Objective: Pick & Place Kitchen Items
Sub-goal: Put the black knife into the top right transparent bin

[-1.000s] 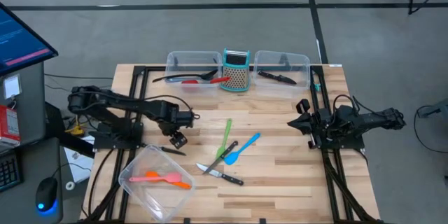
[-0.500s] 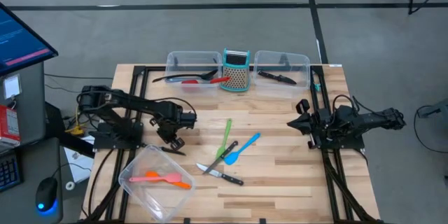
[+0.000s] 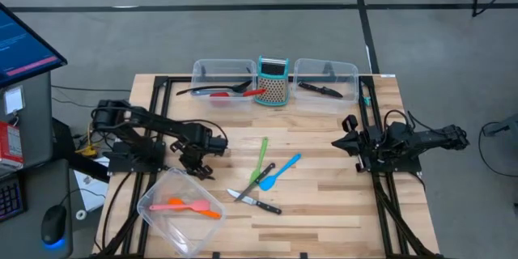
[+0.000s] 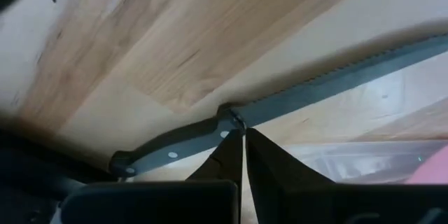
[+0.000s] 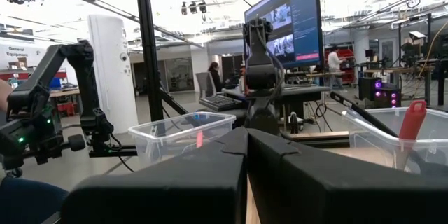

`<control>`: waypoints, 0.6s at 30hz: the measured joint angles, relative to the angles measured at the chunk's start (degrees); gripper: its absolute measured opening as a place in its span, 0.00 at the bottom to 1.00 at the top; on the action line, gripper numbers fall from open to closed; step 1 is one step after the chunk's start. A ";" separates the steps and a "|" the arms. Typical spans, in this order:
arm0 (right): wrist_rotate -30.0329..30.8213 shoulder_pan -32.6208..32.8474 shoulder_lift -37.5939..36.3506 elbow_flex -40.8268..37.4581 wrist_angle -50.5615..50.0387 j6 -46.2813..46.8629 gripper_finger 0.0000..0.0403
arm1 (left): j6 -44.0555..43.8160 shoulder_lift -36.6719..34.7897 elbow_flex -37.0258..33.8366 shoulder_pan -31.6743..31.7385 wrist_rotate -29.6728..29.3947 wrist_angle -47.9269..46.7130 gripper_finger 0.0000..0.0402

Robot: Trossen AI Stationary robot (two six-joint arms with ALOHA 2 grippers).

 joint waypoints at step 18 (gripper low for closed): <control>0.00 -0.01 0.00 0.01 0.02 0.00 0.00 | 0.82 7.02 0.15 -1.05 2.60 3.34 0.00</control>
